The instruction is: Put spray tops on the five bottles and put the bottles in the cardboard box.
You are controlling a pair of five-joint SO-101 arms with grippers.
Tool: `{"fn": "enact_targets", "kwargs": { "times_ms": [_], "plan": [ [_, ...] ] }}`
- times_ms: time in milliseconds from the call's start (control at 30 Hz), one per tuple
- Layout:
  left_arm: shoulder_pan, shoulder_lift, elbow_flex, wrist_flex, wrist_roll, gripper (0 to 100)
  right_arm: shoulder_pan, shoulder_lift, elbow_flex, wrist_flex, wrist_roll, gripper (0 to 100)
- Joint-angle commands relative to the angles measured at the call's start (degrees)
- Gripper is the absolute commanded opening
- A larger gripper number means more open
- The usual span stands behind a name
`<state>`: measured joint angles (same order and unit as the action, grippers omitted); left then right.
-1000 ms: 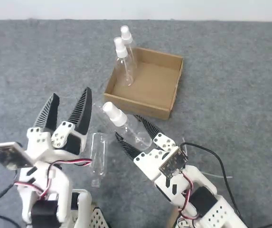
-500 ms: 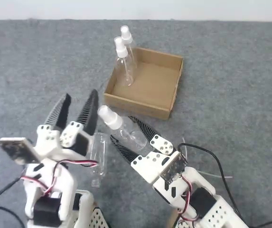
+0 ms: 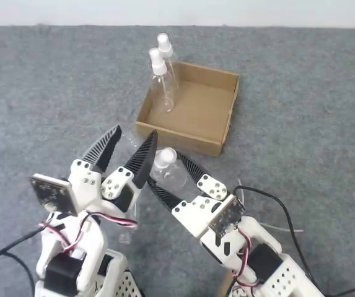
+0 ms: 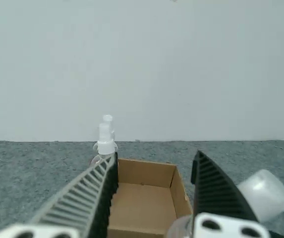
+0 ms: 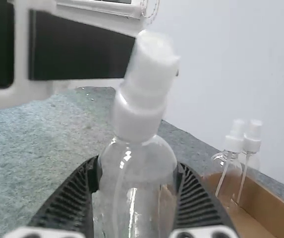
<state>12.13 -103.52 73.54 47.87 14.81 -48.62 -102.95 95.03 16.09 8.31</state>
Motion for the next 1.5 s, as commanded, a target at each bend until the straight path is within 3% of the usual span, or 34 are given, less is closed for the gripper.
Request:
{"fn": "enact_targets", "kwargs": {
  "times_ms": [0,333,567,1267,1467],
  "plan": [
    [1.1,-1.0,-0.4,1.4,-0.8,22,3.4,-1.1,-1.6,-1.2,0.8,0.7],
    [1.3,-1.0,-0.4,1.4,-2.6,22,3.6,-1.1,-1.1,-1.2,0.8,0.7],
    [7.7,-1.0,-0.4,3.4,-7.6,22,3.6,-1.1,-1.1,-1.2,0.8,0.7],
    [8.5,-1.0,-0.3,3.9,-11.7,23,3.7,-1.1,-1.5,1.5,0.8,0.7],
    [12.8,-1.0,-0.4,6.2,-15.3,23,6.1,-1.1,-1.6,1.5,0.8,0.7]
  ]
}}
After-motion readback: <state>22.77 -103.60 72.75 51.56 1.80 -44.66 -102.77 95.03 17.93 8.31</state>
